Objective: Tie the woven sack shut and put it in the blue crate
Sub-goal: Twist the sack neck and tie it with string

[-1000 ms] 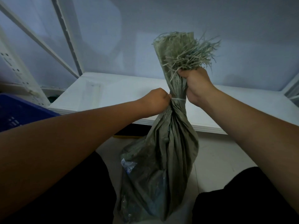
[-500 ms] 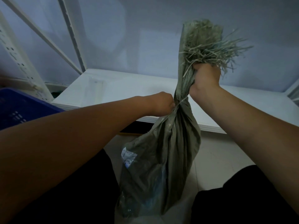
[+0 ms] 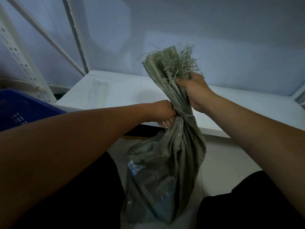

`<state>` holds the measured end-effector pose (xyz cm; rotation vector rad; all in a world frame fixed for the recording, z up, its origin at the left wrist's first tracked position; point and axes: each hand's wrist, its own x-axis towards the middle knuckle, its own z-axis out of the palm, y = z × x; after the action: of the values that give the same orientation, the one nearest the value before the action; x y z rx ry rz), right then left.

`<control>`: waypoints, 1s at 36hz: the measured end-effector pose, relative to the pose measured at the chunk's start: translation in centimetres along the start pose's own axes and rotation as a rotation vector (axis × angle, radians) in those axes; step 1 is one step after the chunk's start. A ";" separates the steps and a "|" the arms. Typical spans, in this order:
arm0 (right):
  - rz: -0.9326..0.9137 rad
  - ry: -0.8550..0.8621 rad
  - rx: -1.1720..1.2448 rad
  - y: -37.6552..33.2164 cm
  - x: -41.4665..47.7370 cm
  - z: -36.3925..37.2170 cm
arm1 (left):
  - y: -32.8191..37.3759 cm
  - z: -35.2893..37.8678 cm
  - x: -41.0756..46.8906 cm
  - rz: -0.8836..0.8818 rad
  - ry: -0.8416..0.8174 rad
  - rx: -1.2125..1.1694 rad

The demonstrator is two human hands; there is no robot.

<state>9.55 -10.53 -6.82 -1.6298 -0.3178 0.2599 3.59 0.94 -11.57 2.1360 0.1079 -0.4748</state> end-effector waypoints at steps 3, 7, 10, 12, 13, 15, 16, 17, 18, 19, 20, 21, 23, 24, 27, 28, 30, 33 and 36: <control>0.003 0.048 -0.022 0.2 0.1 0.1 | -0.1 0.5 0.2 0.003 -0.062 0.086; 0.023 0.139 0.009 0.2 0.4 0.4 | 0.1 0.7 -0.1 0.026 -0.116 0.216; 0.045 0.215 0.055 0.2 0.8 0.4 | 0.2 0.5 -0.2 0.011 -0.143 0.199; 0.054 0.257 0.072 0.1 0.9 0.3 | 0.1 0.2 -0.2 0.012 -0.137 0.197; 0.053 0.268 0.079 0.1 0.8 0.3 | 0.0 0.0 -0.1 0.013 -0.129 0.195; 0.060 0.284 0.082 -0.1 0.7 0.2 | -0.5 -0.3 0.1 0.024 -0.097 0.195; 0.066 0.283 0.088 -0.2 0.6 0.2 | -0.8 -0.4 0.2 0.043 -0.074 0.209; 0.071 0.279 0.096 -0.2 0.5 0.2 | -1.1 -0.6 0.3 0.075 -0.051 0.234; 0.074 0.272 0.101 -0.2 0.4 0.1 | -1.3 -0.7 0.4 0.120 -0.030 0.261; 0.080 0.267 0.105 -0.3 0.2 0.1 | -1.4 -0.8 0.5 0.161 -0.017 0.280; 0.085 0.263 0.114 -0.3 0.1 0.1 | -1.4 -0.8 0.5 0.201 -0.015 0.295; 0.090 0.257 0.125 -0.4 -0.1 0.1 | -1.4 -0.7 0.4 0.225 -0.022 0.304; 0.101 0.251 0.159 -0.4 0.0 0.1 | -1.0 -0.5 0.1 0.243 -0.043 0.287; 0.103 0.256 0.163 -0.4 0.1 0.1 | -0.8 -0.5 0.1 0.253 -0.057 0.264; 0.089 0.329 0.100 0.1 0.9 0.0 | -0.1 -0.2 -0.3 0.262 -0.099 0.152; 0.080 0.356 0.083 0.4 1.2 -0.1 | 0.1 -0.1 -0.4 0.257 -0.112 0.110; 0.076 0.363 0.062 0.6 1.3 0.0 | 0.5 0.2 -0.7 0.239 -0.149 0.042; 0.088 0.278 0.056 -0.2 -0.1 0.5 | 0.9 0.8 -0.9 0.208 -0.171 -0.040; 0.048 0.084 0.062 -0.6 -0.8 0.9 | 1.3 1.5 -1.1 0.176 -0.108 -0.086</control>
<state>8.49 -9.92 -6.34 -1.5839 -0.2052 0.2349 2.51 -0.92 -10.94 2.0103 -0.1179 -0.4726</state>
